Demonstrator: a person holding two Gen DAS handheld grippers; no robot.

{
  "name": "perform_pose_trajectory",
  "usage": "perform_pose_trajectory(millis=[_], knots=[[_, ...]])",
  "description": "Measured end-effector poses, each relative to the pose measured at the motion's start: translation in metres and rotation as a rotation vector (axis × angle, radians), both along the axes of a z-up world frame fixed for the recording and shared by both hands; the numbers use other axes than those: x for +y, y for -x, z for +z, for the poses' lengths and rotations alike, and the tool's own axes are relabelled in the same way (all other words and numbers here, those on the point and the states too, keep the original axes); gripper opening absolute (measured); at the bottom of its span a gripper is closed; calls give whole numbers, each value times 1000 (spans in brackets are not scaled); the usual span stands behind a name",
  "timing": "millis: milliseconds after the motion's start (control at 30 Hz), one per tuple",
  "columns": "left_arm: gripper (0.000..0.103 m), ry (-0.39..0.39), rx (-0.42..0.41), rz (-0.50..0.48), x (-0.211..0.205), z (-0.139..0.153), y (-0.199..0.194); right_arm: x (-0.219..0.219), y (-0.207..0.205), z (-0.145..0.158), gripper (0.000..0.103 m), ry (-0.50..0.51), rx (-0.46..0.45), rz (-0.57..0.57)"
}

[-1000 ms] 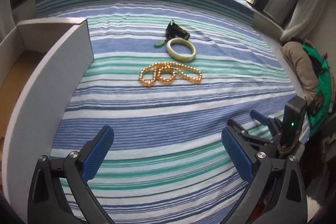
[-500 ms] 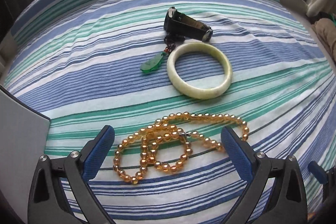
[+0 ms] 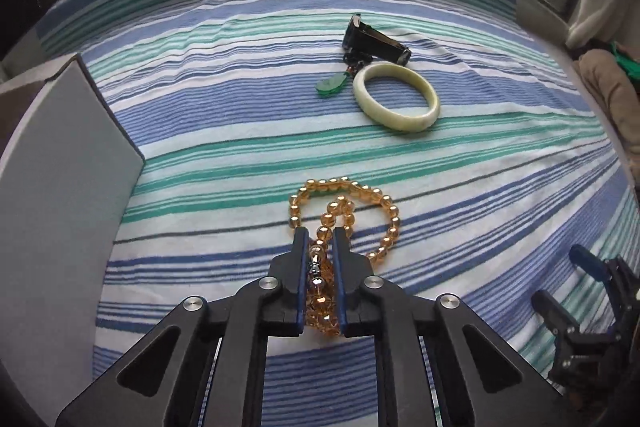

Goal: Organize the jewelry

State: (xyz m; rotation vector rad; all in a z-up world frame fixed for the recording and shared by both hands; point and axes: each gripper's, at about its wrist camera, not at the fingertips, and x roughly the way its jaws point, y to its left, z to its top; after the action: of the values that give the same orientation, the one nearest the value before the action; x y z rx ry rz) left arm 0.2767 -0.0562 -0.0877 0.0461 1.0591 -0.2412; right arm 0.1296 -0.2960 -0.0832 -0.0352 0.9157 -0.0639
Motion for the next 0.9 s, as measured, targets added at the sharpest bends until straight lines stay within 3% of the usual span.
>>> perform_pose_trajectory(millis=[200, 300, 367, 433, 500, 633, 900], knots=[[8, 31, 42, 35, 30, 4, 55, 0, 0, 0, 81, 0, 0, 0], [11, 5, 0, 67, 35, 1, 68, 0, 0, 0, 81, 0, 0, 0], [21, -15, -23, 85, 35, -3, 67, 0, 0, 0, 81, 0, 0, 0], [55, -30, -48, 95, 32, -7, 65, 0, 0, 0, 81, 0, 0, 0], [68, -53, -90, 107, 29, -11, 65, -1, 0, 0, 81, -1, 0, 0], [83, -64, -126, 135, 30, -17, 62, 0, 0, 0, 81, -1, 0, -1], [99, -71, -117, 186, 36, -22, 59, -9, -24, 9, 81, 53, 12, -44]])
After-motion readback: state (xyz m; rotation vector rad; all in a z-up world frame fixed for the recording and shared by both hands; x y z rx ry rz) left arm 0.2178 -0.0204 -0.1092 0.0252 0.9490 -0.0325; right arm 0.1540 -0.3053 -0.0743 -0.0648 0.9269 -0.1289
